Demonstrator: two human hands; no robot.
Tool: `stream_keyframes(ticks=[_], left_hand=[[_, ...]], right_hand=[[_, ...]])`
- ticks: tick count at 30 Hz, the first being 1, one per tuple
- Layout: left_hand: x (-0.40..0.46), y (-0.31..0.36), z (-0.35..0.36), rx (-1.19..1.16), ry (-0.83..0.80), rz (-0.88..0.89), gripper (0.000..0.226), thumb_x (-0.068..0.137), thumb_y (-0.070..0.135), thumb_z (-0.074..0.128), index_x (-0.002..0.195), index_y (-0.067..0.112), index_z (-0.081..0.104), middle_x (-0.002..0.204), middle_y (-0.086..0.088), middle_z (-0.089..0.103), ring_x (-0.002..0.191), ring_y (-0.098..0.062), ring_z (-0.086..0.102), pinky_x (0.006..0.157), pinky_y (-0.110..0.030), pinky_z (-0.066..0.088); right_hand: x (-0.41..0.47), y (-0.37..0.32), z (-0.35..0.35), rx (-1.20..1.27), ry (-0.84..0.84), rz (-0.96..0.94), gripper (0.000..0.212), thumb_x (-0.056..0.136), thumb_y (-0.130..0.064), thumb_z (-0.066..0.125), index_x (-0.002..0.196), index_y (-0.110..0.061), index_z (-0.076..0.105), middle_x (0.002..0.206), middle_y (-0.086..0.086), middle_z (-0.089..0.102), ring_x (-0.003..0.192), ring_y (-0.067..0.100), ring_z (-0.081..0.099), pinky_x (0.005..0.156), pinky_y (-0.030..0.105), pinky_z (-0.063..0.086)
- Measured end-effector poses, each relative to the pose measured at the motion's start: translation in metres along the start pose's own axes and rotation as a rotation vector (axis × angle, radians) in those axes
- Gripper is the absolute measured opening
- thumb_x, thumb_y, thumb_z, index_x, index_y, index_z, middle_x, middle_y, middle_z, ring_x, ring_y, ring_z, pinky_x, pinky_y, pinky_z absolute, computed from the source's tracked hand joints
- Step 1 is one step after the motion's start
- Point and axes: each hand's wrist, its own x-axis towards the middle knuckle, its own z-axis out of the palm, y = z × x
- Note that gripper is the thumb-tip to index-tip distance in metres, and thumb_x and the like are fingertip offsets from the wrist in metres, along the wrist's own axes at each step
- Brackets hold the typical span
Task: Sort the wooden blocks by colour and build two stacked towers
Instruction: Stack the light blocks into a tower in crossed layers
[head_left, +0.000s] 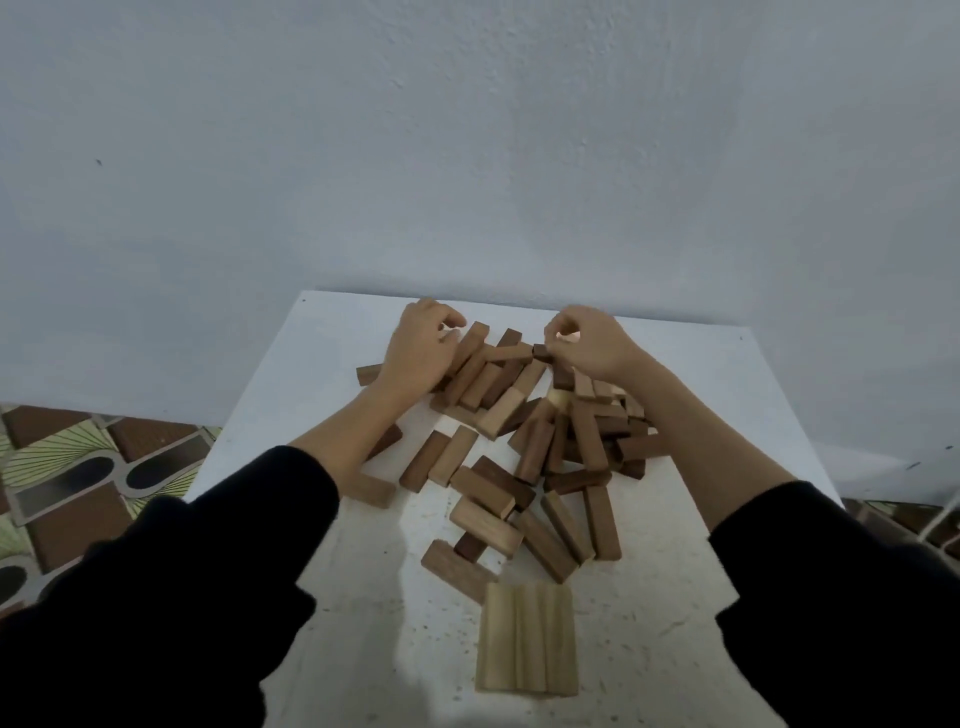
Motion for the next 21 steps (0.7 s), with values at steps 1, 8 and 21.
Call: stream_keyframes(ticks=[1, 8, 21], left_hand=[[0.003, -0.007, -0.001, 0.029, -0.006, -0.011, 0.016, 0.089, 0.006, 0.055, 0.101, 0.009, 0.066, 0.105, -0.001, 0.059, 0.105, -0.017, 0.049, 0.084, -0.018, 0.034], [0.028, -0.033, -0.006, 0.268, -0.197, -0.063, 0.028, 0.093, 0.006, 0.048, 0.116, 0.006, 0.063, 0.125, -0.008, 0.058, 0.118, -0.025, 0.049, 0.096, -0.036, 0.039], [0.058, -0.053, -0.007, 0.308, -0.357, -0.138, 0.024, 0.095, 0.019, 0.055, 0.114, 0.007, 0.063, 0.112, -0.011, 0.063, 0.097, -0.023, 0.056, 0.082, -0.032, 0.045]], right_hand=[[0.006, 0.002, -0.004, 0.040, 0.015, 0.051, 0.005, 0.090, -0.009, 0.052, 0.095, -0.011, 0.054, 0.093, 0.000, 0.055, 0.084, 0.013, 0.052, 0.064, 0.013, 0.041], [0.043, 0.034, -0.013, -0.221, -0.016, 0.239, 0.025, 0.082, 0.014, 0.040, 0.077, -0.011, 0.041, 0.095, 0.008, 0.041, 0.085, 0.024, 0.044, 0.063, 0.025, 0.032], [0.061, 0.044, -0.004, -0.320, -0.103, 0.267, 0.046, 0.081, 0.007, 0.050, 0.049, -0.017, 0.025, 0.050, 0.001, 0.025, 0.047, 0.016, 0.021, 0.045, 0.025, 0.016]])
